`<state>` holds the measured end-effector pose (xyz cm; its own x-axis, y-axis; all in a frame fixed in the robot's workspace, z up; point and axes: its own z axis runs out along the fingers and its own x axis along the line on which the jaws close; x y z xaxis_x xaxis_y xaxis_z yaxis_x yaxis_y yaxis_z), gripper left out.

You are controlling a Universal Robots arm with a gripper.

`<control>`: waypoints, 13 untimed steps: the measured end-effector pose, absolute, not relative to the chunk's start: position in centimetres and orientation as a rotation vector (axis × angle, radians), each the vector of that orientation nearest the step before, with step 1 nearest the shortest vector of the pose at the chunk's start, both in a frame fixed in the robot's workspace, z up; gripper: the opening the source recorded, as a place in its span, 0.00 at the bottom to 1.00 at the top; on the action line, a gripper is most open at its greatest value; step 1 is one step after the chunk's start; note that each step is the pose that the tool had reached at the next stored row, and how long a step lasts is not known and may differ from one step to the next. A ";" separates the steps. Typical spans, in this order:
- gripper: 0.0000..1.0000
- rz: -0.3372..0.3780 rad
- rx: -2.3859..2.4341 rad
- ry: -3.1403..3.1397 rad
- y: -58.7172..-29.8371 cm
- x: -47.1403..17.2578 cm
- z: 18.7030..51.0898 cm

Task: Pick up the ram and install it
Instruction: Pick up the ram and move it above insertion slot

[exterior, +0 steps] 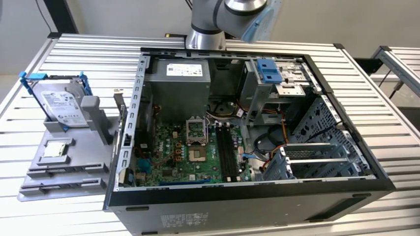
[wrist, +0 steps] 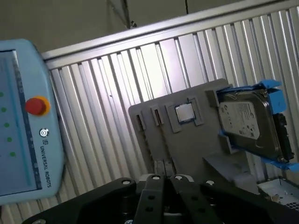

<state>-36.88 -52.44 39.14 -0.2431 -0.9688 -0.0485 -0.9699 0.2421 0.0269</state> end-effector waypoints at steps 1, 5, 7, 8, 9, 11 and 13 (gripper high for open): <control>0.00 0.079 -1.941 2.441 -52.4 -36.9 39.1; 0.00 0.078 -2.029 2.368 -52.4 -36.9 39.1; 0.00 0.075 -2.071 2.330 -52.4 -36.9 39.1; 0.00 0.073 -2.091 2.310 -52.4 -36.9 39.1; 0.00 0.070 -2.110 2.290 -52.4 -36.9 39.1; 0.00 0.063 -2.140 2.257 -52.4 -36.9 39.0; 0.00 0.063 -2.145 2.251 -52.4 -36.9 39.0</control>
<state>-36.85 -52.45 39.01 -0.0484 -0.9976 -0.0505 -0.9988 0.0480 0.0080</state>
